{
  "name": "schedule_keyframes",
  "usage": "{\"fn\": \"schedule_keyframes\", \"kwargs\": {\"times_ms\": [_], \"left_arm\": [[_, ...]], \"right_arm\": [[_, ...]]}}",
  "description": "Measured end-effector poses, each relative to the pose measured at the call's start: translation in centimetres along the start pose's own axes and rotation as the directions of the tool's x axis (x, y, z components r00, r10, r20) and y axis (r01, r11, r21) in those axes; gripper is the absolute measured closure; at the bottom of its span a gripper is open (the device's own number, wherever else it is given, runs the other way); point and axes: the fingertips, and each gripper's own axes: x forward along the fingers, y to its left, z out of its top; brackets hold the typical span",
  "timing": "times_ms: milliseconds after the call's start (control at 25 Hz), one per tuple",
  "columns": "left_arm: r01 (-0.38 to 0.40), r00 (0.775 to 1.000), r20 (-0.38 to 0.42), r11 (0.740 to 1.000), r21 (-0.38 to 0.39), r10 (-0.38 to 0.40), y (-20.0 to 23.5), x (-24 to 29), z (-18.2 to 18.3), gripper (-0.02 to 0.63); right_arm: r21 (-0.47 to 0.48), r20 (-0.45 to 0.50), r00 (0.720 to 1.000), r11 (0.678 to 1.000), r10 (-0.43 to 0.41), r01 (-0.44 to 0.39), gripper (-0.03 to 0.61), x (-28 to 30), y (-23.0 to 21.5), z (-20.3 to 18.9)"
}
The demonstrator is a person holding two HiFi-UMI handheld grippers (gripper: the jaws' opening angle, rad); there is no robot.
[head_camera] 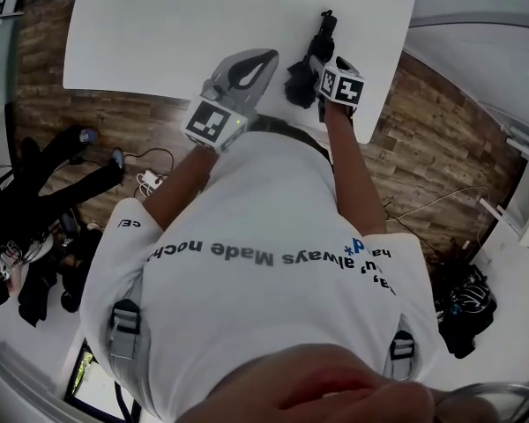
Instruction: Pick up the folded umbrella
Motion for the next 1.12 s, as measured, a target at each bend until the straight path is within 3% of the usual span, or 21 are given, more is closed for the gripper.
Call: {"fn": "schedule_keyframes", "kwargs": {"times_ms": [160, 480, 600, 760, 1120], "left_arm": [[-0.01, 1.0, -0.01, 1.0, -0.001, 0.01, 0.2, -0.2, -0.3, 0.614], [-0.039, 0.999, -0.019, 0.999, -0.005, 0.039, 0.9, -0.8, -0.6, 0.614], [-0.045, 0.999, -0.008, 0.999, -0.007, 0.045, 1.1, -1.3, -0.3, 0.614], [-0.056, 0.998, -0.012, 0.998, -0.014, 0.056, 1.3, -2.3, -0.2, 0.614], [-0.07, 0.998, -0.005, 0.997, -0.016, 0.07, 1.7, -1.6, 0.7, 0.614]], "right_arm": [[0.051, -0.103, 0.995, 0.999, -0.002, 0.007, 0.276, 3.6, -0.6, -1.6], [-0.015, -0.178, 0.977, 0.993, -0.121, 0.12, 0.276, 6.5, -1.4, -2.7], [0.029, -0.206, 0.973, 0.994, -0.099, 0.108, 0.258, 7.1, -1.2, -3.2], [0.038, -0.233, 0.97, 0.996, -0.073, 0.084, 0.281, 7.4, -0.2, -3.6], [0.117, -0.151, 0.987, 0.992, 0.063, -0.045, 0.328, 6.5, -0.3, -2.5]]}}
